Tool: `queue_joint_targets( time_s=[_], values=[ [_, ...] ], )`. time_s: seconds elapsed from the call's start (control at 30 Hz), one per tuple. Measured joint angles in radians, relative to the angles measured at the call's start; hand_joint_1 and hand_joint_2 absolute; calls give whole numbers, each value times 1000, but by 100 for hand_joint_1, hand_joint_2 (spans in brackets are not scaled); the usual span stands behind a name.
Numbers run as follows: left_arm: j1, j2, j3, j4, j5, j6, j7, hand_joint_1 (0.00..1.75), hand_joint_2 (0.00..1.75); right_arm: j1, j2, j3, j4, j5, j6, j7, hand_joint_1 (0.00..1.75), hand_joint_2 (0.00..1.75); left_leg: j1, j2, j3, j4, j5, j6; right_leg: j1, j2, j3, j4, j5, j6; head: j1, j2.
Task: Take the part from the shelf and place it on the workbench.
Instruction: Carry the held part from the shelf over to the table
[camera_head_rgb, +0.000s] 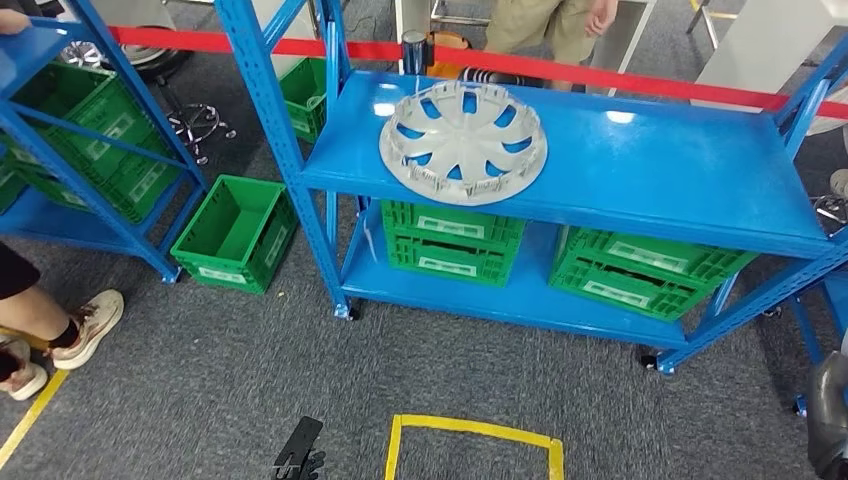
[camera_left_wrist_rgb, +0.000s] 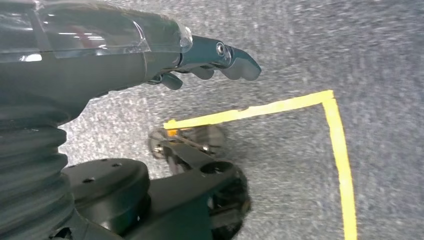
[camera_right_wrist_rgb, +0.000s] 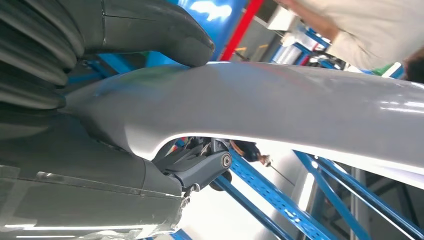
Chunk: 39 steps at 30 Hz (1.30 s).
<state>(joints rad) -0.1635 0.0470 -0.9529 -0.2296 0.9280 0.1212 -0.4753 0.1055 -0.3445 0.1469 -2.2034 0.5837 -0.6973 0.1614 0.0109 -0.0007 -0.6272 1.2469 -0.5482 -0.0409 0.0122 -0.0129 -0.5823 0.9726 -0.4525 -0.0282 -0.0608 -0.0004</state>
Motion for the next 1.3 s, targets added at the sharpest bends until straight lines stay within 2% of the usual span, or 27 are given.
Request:
queue_joint_targets(
  time_s=[0.03,0.07,0.1,0.17,0.23,0.27,0.3,0.37,0.4,0.43,0.47,0.53,0.57,0.63,0.67,0.73,0.77,0.87,0.9,0.93,0.97,1.0,1.07,1.13,1.2,1.23,1.3],
  values=[
    [-2,-2,0,0,0,0,0,0,175,0,-4,-1,-1,2,0,7,175,175,3,1,47,-56,9,-6,-3,0,-22,16,5,6,-1,0],
    [-4,-4,0,-1,-1,-1,0,0,175,-1,-9,-2,-3,6,0,14,175,175,4,0,96,-122,1,-7,-5,0,-42,33,10,13,-3,0],
    [-6,-6,0,-1,-1,-1,-1,0,175,-2,-15,-3,-5,11,0,23,175,175,4,-1,132,-177,-17,-2,-5,0,-56,47,14,19,-5,0],
    [-9,-10,0,-2,-2,3,-6,0,175,-5,-28,-4,-8,28,0,42,175,175,-2,-3,156,-226,-41,20,-7,0,-68,59,29,29,-7,0],
    [-9,-13,0,-2,-2,11,-14,0,175,-5,-40,-3,-10,44,0,59,175,175,-2,-1,142,-227,-25,42,-10,1,-74,63,28,39,-4,0],
    [-10,-16,1,-2,-2,14,-17,0,175,-5,-46,-3,-10,50,0,65,175,175,-1,-1,131,-228,-13,51,-11,2,-80,82,-2,46,-2,0],
    [-11,-17,1,-2,-3,16,-18,0,175,-6,-50,-3,-11,53,0,69,175,175,0,0,118,-228,0,57,-12,3,-90,119,-49,52,1,0],
    [-13,-20,1,-2,-4,16,-21,0,175,-8,-57,-2,-12,55,0,72,175,175,-2,-1,87,-227,24,64,-13,4,-109,236,-151,61,7,0],
    [-12,-21,1,-2,-4,17,-23,0,175,-8,-59,-1,-12,56,0,72,175,175,-3,-1,71,-227,35,65,-12,4,-112,289,-172,62,9,0],
    [-12,-21,1,-2,-4,17,-24,0,175,-8,-60,0,-12,56,0,72,175,175,-5,-1,54,-227,46,66,-12,4,-108,322,-168,60,10,0],
    [-12,-22,1,-2,-4,19,-26,0,175,-8,-61,1,-12,57,0,71,175,175,-8,0,39,-226,57,66,-11,5,-92,328,-143,55,11,0],
    [-12,-23,1,-2,-5,23,-29,0,175,-9,-63,5,-13,63,0,70,175,175,-14,-2,14,-226,78,64,-6,15,-17,247,-86,33,10,0],
    [-12,-25,1,-2,-6,25,-30,0,175,-8,-64,7,-15,70,0,68,175,175,-17,-4,6,-226,87,62,-1,26,38,173,-80,19,9,0],
    [-14,-29,1,-2,-11,27,-30,0,175,-6,-64,10,-20,94,0,62,175,175,-18,-10,-4,-227,104,55,7,44,126,41,-105,1,8,0],
    [-15,-30,1,-3,-13,27,-29,0,175,-5,-64,12,-22,104,0,60,175,175,-19,-14,-8,-227,113,50,10,42,146,5,-117,-2,8,0],
    [-14,-31,1,-3,-17,28,-28,0,175,-4,-62,14,-24,115,0,57,175,175,-19,-20,-17,-225,120,40,7,27,148,-21,-113,-1,8,0],
    [-13,-30,1,-2,-18,28,-28,0,175,-3,-61,15,-24,117,0,57,175,175,-20,-18,-26,-210,104,35,4,18,146,-29,-106,-2,7,0],
    [-11,-29,1,-2,-18,29,-27,0,175,3,-57,17,-25,118,0,53,175,175,-14,-5,-79,-65,-11,21,0,-8,127,-32,-87,-5,3,0],
    [-10,-28,1,-2,-18,29,-27,0,175,5,-56,18,-24,118,0,50,175,175,-11,-3,-96,-8,-36,16,0,-17,120,-29,-83,-5,3,0],
    [-8,-28,1,-1,-18,30,-26,0,175,7,-55,18,-24,118,0,48,175,175,-9,-1,-101,26,-41,12,0,-26,113,-25,-81,-4,3,0],
    [-7,-27,1,-1,-18,31,-25,0,175,9,-53,19,-24,118,0,45,175,175,-6,3,-90,27,-27,7,-2,-34,106,-20,-79,-3,3,0],
    [-5,-26,1,-1,-18,31,-25,0,175,10,-52,19,-24,118,0,44,175,175,-4,11,-59,-9,-1,4,-3,-43,100,-13,-79,0,3,0],
    [-5,-25,1,0,-17,31,-24,0,175,12,-50,19,-25,119,0,41,175,175,-4,54,24,-129,35,-1,-4,-59,90,5,-84,10,1,0],
    [-6,-24,1,0,-17,31,-24,0,175,13,-48,19,-25,122,0,38,175,175,-10,88,63,-198,35,8,0,-73,83,21,-92,20,0,0],
    [-5,-24,1,0,-17,31,-24,0,175,14,-47,20,-26,127,1,37,175,175,-11,74,58,-205,32,28,1,-92,81,29,-95,26,1,0],
    [-4,-24,1,0,-17,31,-24,0,175,13,-46,20,-26,130,1,36,175,175,-10,62,55,-208,33,37,0,-89,80,34,-100,31,2,0],
    [-4,-24,1,0,-17,31,-24,0,175,13,-46,20,-26,133,1,36,175,175,-5,38,48,-210,41,52,-4,-47,63,77,-137,45,3,0]
  ],
)
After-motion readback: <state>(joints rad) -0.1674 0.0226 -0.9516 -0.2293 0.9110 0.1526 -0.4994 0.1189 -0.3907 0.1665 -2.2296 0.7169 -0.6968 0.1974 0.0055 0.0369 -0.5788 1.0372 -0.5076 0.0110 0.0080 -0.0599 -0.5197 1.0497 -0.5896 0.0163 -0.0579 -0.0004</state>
